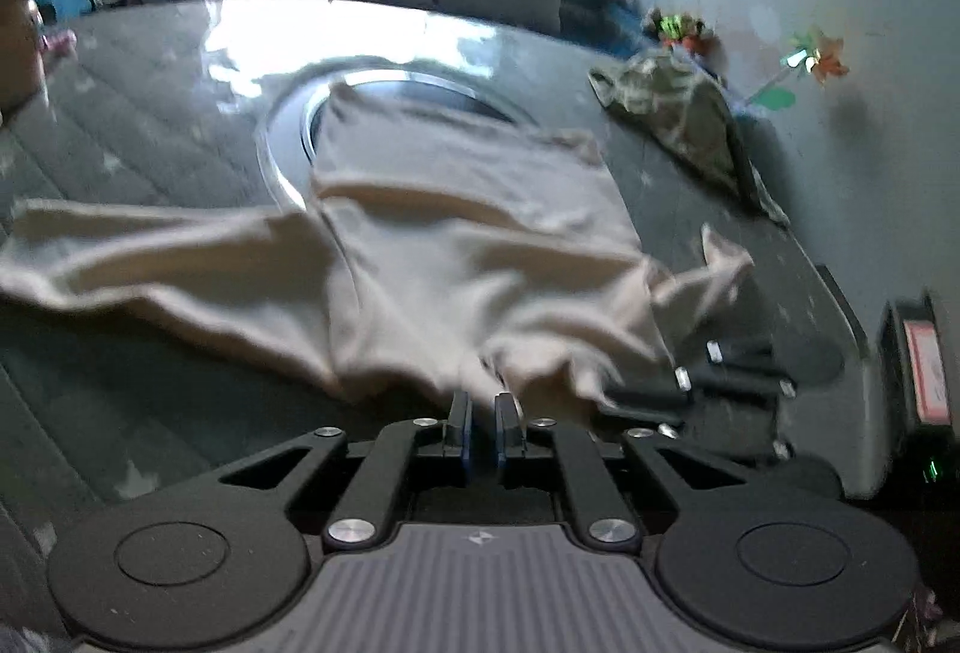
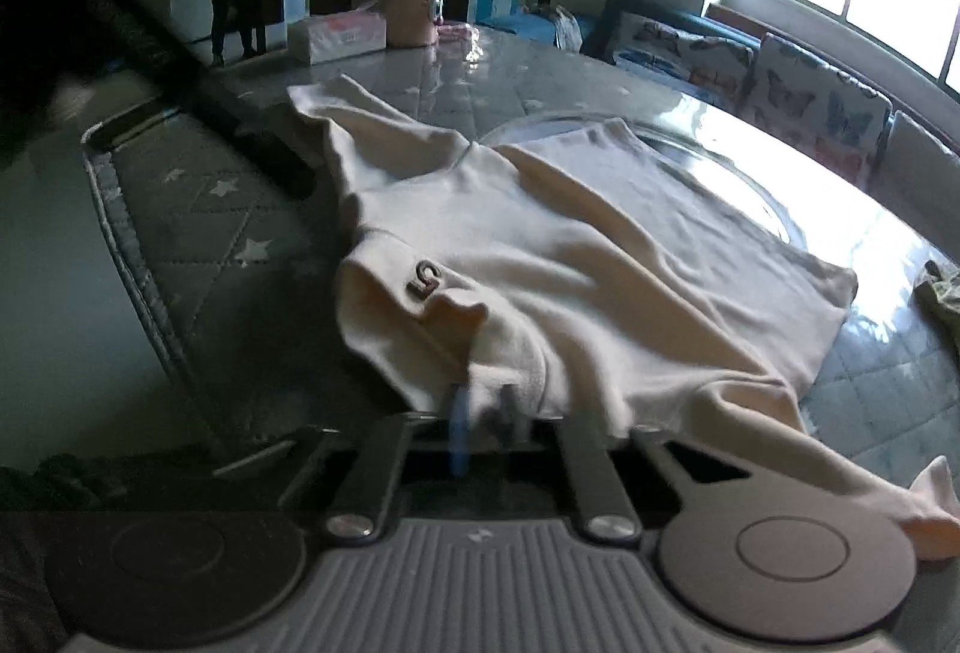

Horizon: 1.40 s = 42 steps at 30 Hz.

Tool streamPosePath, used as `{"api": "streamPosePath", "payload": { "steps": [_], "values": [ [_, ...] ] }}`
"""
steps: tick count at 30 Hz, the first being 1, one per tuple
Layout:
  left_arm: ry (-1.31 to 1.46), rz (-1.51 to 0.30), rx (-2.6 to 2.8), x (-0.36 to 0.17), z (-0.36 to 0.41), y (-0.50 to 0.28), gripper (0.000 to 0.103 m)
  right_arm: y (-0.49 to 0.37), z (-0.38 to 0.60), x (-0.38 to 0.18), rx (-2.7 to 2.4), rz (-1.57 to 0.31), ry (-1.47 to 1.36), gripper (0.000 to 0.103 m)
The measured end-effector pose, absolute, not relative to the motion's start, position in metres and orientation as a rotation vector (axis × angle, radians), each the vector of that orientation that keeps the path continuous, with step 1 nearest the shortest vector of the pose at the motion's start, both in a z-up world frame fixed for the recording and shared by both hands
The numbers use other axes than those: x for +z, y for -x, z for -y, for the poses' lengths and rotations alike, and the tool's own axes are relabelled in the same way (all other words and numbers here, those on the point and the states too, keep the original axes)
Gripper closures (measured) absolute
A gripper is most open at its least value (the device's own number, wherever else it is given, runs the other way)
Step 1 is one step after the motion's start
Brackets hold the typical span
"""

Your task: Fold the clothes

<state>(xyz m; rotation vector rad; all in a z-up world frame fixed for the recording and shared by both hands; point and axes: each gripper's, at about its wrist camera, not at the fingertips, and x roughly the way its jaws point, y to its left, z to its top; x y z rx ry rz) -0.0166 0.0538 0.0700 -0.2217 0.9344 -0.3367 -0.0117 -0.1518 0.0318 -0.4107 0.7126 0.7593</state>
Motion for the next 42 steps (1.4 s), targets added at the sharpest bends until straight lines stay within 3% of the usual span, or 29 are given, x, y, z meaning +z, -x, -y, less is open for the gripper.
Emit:
{"api": "streamPosePath", "payload": {
  "steps": [10,15,27,34,38,42],
  "values": [
    [0.088,-0.867,-0.446,0.041,0.003,-0.043,0.094,0.02,0.159,0.042,0.825,-0.754,0.438,0.101],
    [0.074,-0.919,-0.53,0.012,0.018,-0.05,0.094,0.005,0.179,0.063,0.793,-0.756,0.35,0.09],
    [0.033,-0.913,-0.65,0.005,0.032,-0.044,0.093,-0.139,0.217,0.076,0.453,-0.703,0.316,0.087],
    [0.072,-0.937,-0.705,-0.002,0.031,-0.047,0.091,-0.228,0.219,0.04,0.354,-0.761,0.356,0.077],
    [0.101,-0.956,-0.73,-0.003,0.028,-0.05,0.091,-0.242,0.217,0.032,0.364,-0.776,0.384,0.066],
    [0.125,-0.966,-0.743,-0.005,0.025,-0.053,0.091,-0.256,0.215,0.024,0.374,-0.791,0.413,0.07]
  ]
}}
